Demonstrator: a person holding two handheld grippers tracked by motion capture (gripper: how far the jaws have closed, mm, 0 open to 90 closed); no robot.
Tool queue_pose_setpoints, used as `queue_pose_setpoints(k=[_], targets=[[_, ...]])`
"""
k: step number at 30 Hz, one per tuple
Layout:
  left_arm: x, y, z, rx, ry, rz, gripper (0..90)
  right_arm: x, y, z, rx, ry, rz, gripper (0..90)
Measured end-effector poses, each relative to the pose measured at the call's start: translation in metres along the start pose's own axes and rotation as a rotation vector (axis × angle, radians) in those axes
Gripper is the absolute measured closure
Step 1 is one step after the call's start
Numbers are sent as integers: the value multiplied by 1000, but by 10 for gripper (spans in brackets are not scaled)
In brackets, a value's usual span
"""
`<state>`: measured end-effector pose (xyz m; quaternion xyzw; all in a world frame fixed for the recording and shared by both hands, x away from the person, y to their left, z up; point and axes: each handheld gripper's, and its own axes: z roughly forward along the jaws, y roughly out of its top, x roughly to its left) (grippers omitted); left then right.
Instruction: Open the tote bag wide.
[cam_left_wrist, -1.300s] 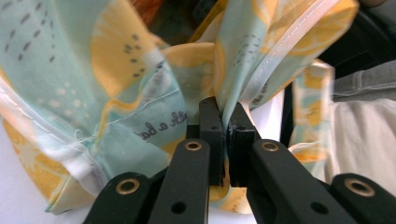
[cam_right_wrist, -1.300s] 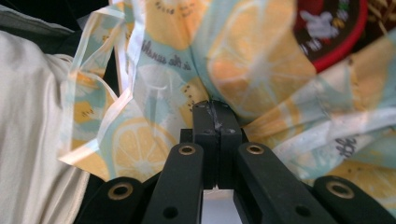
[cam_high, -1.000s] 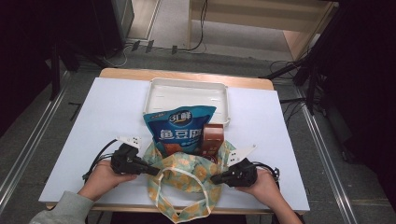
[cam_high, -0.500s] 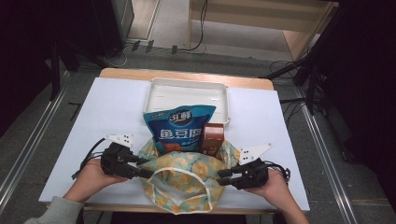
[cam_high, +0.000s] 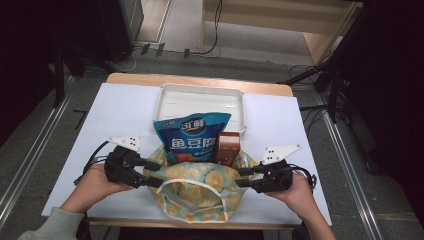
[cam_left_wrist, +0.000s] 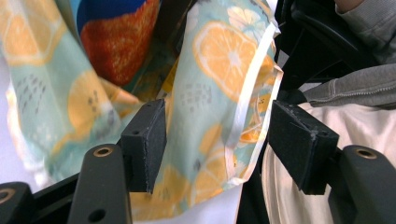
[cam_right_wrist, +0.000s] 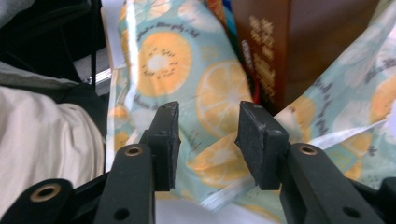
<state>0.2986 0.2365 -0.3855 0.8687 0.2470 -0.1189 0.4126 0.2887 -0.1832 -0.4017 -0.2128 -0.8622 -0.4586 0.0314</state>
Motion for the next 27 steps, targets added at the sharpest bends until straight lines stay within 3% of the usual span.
queue_pose_setpoints(k=[7, 9, 15, 18, 24, 25, 27], targets=[[4, 18, 13, 23, -7, -13, 373, -7, 7, 5, 7, -11, 0, 517], [6, 20, 18, 31, -10, -33, 374, -8, 9, 8, 6, -18, -2, 484], [13, 22, 30, 32, -25, -48, 394, -14, 9, 18, 29, -9, 4, 398], [17, 20, 31, 31, -28, -79, 402, -16, 9, 21, 39, -2, 3, 393], [14, 18, 35, 48, -17, -48, 510, -16, 7, 27, 64, 10, 9, 383], [13, 17, 35, 53, -18, -44, 577, -16, 6, 30, 77, 15, 11, 391], [12, 17, 35, 54, -14, -42, 592, -16, 6, 31, 80, 15, 10, 396]])
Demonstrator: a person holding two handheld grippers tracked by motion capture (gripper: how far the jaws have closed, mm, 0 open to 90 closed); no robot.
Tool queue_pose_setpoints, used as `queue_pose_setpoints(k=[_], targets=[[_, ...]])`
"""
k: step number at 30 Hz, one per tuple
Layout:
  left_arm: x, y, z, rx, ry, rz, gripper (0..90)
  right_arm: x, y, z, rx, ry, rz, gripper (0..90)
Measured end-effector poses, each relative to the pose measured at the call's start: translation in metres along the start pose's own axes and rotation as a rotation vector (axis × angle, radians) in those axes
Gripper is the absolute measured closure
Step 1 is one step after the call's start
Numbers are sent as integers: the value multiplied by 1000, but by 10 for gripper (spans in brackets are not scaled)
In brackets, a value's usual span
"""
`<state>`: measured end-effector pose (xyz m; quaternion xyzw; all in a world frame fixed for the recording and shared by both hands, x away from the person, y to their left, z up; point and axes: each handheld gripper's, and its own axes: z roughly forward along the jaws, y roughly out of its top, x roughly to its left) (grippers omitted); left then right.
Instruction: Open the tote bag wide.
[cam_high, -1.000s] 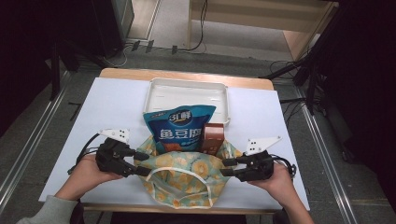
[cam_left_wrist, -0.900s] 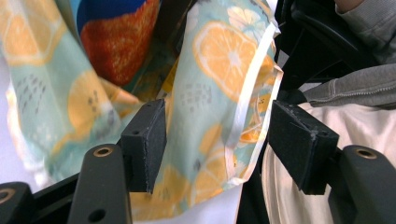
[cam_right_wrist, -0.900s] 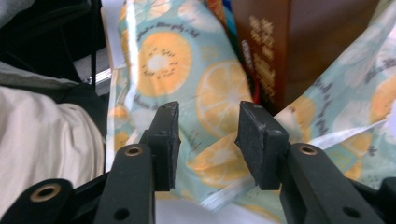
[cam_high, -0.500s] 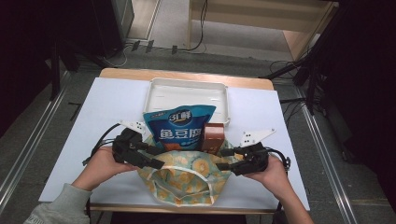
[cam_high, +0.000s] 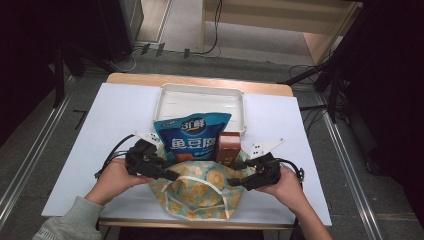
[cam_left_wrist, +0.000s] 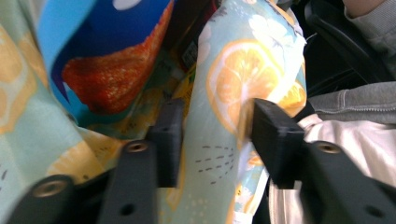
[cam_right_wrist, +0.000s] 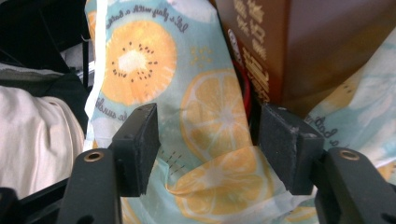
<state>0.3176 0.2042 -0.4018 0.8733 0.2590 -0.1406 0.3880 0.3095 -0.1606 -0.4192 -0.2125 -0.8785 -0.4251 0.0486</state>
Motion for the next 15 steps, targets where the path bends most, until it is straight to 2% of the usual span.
queue_pose_setpoints(k=[3, 5, 6, 7, 8, 12, 15], targets=[[-2, -1, 1, 5, 5, 10, 675, 0, 0, 3, 12, 14, 5, 443], [-5, -1, 1, 9, 10, 19, 759, 2, -1, 2, 25, 5, -1, 526], [-6, -1, 1, 8, 13, 26, 759, 2, -1, 2, 25, 5, -1, 526], [-6, -1, 1, 7, 13, 28, 812, 3, -2, -1, 16, -9, 0, 621], [-7, -1, 0, 10, 15, 30, 812, 3, -2, -1, 16, -9, 0, 621], [-9, -2, -3, -15, 18, 35, 874, 7, -3, -6, 24, -8, 9, 827], [-11, -3, -6, -31, 10, 33, 894, 10, -1, -7, 32, -3, 21, 888]])
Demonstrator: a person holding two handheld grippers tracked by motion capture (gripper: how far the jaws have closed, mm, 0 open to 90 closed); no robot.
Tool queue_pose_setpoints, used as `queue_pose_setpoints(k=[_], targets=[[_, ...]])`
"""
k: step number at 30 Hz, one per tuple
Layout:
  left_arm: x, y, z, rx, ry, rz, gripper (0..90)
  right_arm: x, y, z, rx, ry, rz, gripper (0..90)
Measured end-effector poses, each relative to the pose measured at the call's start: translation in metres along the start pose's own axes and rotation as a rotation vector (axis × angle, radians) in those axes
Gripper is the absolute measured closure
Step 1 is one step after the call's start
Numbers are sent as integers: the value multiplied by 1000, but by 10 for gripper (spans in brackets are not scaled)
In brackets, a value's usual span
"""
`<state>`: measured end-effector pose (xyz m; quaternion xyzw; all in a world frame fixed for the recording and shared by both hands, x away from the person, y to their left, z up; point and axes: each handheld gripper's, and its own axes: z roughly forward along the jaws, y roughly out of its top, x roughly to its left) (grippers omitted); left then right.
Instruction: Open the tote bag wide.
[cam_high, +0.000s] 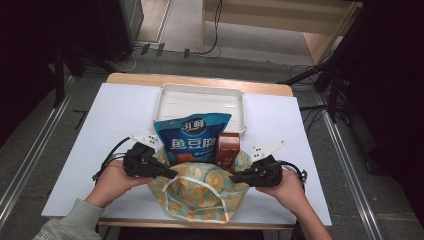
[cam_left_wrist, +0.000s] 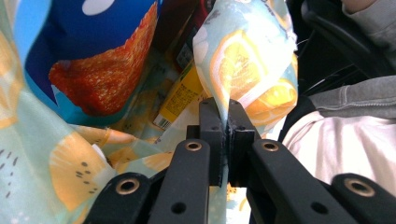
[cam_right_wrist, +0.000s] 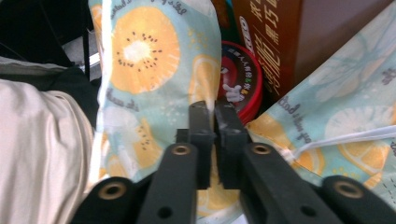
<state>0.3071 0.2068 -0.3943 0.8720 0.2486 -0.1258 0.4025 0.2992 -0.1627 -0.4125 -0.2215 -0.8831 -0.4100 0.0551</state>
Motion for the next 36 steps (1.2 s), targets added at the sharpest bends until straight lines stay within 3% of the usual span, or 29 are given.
queue_pose_setpoints(k=[5, 13, 25, 30, 33, 36], targets=[[-7, -4, -7, -27, -9, 21, 893, 5, 1, -6, -24, 13, -27, 894], [-15, -17, -6, -5, -24, 45, 890, 16, -7, -7, -36, 18, -78, 891], [-8, -32, 5, -6, -30, 8, 879, 15, -18, 2, -25, 34, -88, 889], [-6, -35, 10, 3, -34, 13, 878, 15, -20, 5, -16, 26, -106, 890], [-2, -38, 12, 7, -24, -7, 879, 14, -21, 6, -19, 35, -111, 890], [6, -41, 18, 51, -8, -45, 887, 10, -25, 7, -39, 54, -113, 896]])
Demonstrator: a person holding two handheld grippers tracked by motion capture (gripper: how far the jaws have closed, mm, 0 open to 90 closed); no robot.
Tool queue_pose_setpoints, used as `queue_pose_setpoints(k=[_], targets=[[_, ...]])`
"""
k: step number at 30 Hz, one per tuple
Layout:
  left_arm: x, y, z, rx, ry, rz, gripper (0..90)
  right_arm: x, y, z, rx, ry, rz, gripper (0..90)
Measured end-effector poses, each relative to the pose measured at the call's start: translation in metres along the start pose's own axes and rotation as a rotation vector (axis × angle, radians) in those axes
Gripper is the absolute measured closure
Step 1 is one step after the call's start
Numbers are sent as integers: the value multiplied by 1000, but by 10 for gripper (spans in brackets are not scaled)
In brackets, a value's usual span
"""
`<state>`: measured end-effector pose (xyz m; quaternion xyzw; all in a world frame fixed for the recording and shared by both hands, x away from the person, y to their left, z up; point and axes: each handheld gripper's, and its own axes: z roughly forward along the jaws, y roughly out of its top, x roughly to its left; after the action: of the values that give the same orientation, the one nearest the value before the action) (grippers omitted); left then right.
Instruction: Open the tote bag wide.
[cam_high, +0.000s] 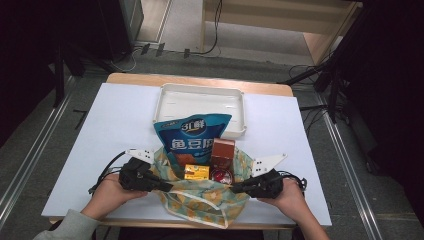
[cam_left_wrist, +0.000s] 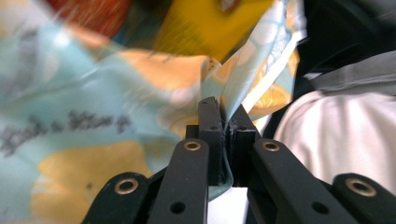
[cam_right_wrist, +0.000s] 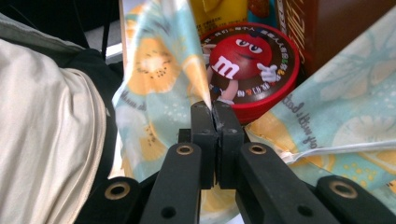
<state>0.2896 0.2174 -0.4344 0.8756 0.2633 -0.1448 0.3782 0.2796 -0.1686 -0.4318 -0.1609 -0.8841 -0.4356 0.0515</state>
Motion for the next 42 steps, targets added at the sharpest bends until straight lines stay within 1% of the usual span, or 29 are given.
queue_pose_setpoints(k=[1, 2, 4, 6, 10, 11, 17, 20, 21, 23, 26, 28, 31, 34, 35, 36, 38, 39, 42], targets=[[2, -1, 2, -1, -4, -4, 887, -1, -1, 0, 0, 7, 10, 896], [2, -1, 3, -1, -14, -14, 887, -2, -2, 0, 10, -3, 13, 896], [3, 0, 5, 3, -8, 0, 890, -3, -4, 0, 9, 0, 16, 896], [3, 0, 6, 4, -5, -6, 893, -3, -4, 0, 8, 1, 21, 896], [3, 0, 5, 0, -7, -5, 900, -2, -4, 1, 12, 2, 16, 896], [3, 0, 4, -1, -6, -3, 900, 0, -4, 1, 18, 7, 4, 896], [4, 0, 4, 1, -13, -11, 900, 2, -4, 2, 30, 14, 1, 895], [4, 0, 5, 3, -6, -7, 900, 2, -5, 5, 42, 2, -10, 893], [4, 0, 6, 4, -11, -8, 900, 1, -6, 5, 47, 1, -7, 891], [5, 0, 7, 8, -6, -11, 900, 0, -7, 7, 52, 0, -3, 890], [7, 1, 10, 12, -9, -16, 900, -3, -10, 8, 56, -2, -4, 885], [9, 1, 12, 21, -8, -20, 900, -7, -13, 10, 53, -4, -19, 875], [13, 1, 15, 27, -10, -29, 900, -13, -19, 13, 34, -3, -41, 865], [17, 1, 17, 31, -8, -36, 900, -18, -22, 17, 32, 14, -35, 872], [18, 1, 18, 31, -9, -44, 900, -19, -23, 18, 41, 11, -34, 872], [20, 0, 18, 31, -7, -44, 900, -23, -24, 21, 59, 17, -15, 872], [23, 0, 20, 34, -8, -50, 900, -25, -24, 22, 65, 19, -9, 872], [26, -1, 21, 33, -10, -51, 900, -28, -25, 23, 66, 20, -16, 871], [29, -1, 23, 31, -7, -58, 900, -30, -26, 25, 69, 24, -17, 871]])
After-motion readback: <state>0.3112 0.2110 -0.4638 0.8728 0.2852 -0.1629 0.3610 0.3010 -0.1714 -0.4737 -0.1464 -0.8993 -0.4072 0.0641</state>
